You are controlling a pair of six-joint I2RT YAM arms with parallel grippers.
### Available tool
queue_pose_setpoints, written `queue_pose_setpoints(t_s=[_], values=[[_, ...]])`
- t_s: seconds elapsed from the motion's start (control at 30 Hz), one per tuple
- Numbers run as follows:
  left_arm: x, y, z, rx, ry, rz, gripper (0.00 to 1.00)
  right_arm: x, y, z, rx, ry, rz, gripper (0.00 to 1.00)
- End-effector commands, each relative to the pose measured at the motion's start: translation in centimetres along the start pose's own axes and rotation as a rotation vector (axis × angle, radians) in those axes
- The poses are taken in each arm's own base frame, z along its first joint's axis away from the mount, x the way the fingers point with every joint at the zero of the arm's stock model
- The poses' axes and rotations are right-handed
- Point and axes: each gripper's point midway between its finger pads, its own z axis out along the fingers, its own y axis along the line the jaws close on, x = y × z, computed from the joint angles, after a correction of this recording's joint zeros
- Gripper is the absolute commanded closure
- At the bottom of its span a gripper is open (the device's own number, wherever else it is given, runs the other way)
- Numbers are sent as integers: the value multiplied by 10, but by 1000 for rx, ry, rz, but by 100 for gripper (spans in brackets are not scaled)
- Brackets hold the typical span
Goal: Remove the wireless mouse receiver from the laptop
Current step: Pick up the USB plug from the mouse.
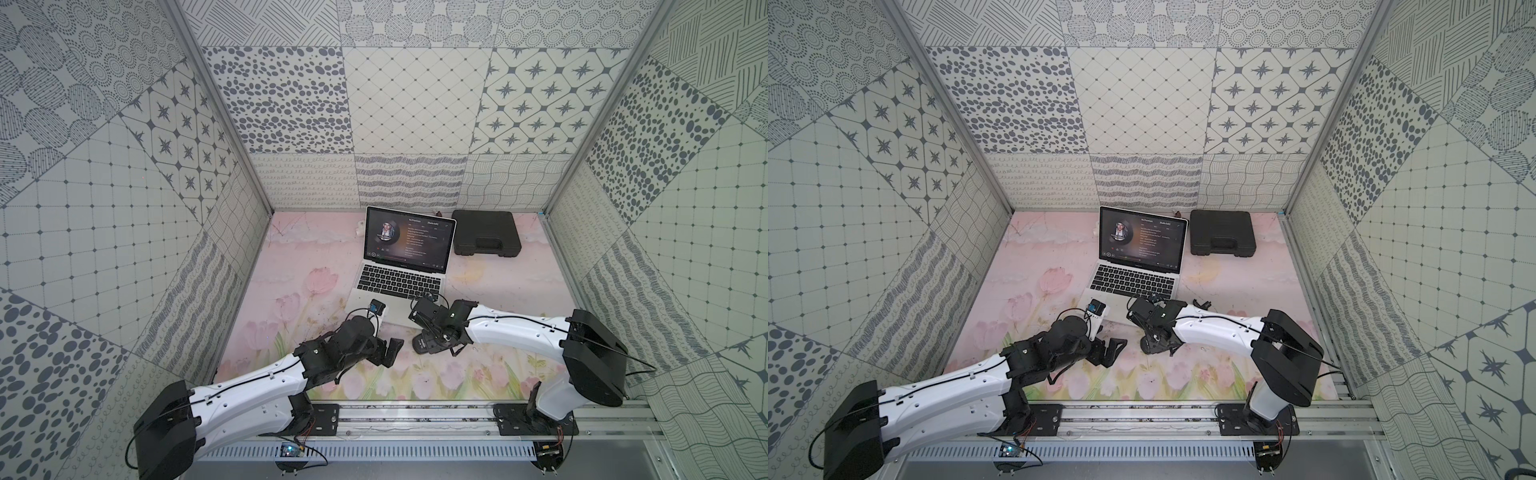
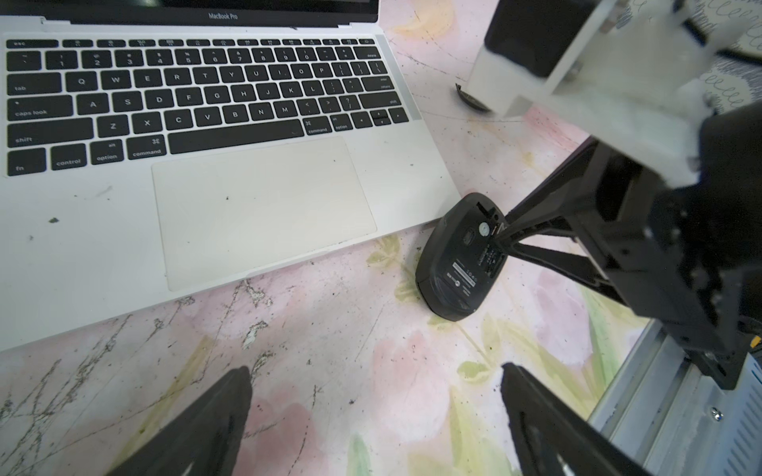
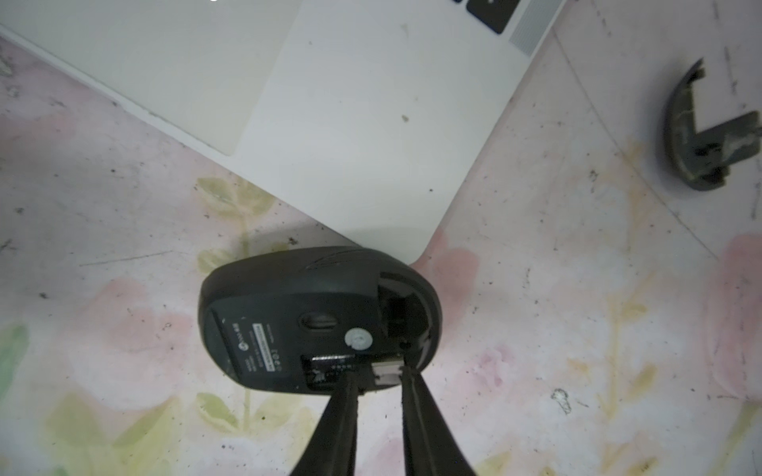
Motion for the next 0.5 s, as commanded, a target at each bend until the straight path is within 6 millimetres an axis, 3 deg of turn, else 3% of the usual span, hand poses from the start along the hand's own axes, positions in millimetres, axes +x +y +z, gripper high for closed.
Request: queue_pose_setpoints(t_s=[0.0,0.13,0.3,0.37,0.47], values=[[-3,-6,1,34,-4,15,1,-19,6,-28,-80,-57,57,76],[-11,-12,4,58,-45,53,1,-29,2,-46,-217,-47,160,76],[-23,-34,6,175,-115,174,0,-41,-10,-65,-408,-46,297,76],[-28,-34,6,163,-117,191,0,-38,-14,-62,-382,-48,253,75],[-29,-35,8,160,-104,194,1,-21,-9,-42,-335,6,197,70]])
